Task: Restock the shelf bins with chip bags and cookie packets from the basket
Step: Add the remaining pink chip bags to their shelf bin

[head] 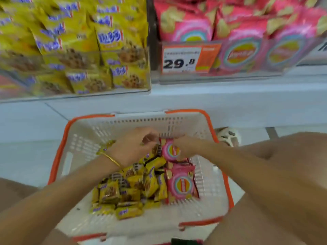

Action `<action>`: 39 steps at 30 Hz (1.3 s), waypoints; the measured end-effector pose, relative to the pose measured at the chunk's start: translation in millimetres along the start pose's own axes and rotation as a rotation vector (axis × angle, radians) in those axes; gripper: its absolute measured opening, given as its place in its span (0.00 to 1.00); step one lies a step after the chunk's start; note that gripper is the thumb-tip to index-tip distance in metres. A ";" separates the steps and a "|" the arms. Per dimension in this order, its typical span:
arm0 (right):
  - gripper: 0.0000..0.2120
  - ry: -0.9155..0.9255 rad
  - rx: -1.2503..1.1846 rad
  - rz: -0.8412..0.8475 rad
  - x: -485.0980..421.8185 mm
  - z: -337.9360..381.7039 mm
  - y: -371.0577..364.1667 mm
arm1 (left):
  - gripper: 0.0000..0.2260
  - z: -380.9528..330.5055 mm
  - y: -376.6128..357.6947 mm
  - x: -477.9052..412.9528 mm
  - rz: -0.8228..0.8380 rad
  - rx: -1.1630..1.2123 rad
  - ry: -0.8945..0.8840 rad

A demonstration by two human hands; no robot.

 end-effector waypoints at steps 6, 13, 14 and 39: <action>0.25 0.038 0.349 0.178 -42.4 -5.7 -116.3 | 0.09 34.1 -23.6 -1.6 0.105 -0.075 0.058; 0.26 0.050 0.245 0.288 -32.0 -12.4 -70.8 | 0.14 26.9 -25.0 -6.1 0.134 -0.040 0.089; 0.26 0.053 0.209 0.266 -25.8 -12.1 -50.0 | 0.17 23.1 -25.2 -6.3 0.139 -0.034 0.086; 0.37 0.014 -1.296 -1.108 249.2 -159.7 292.6 | 0.29 -206.6 209.6 -78.7 -0.669 -0.441 -0.323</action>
Point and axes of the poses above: each hand's wrist, its own x-axis away from the middle knuckle, its own y-axis out of the back of the hand, z = x × y, the point moved 8 cm from there along -x, towards the middle knuckle, and after that the axes turned 3 degrees about -y, right-handed, at the moved point
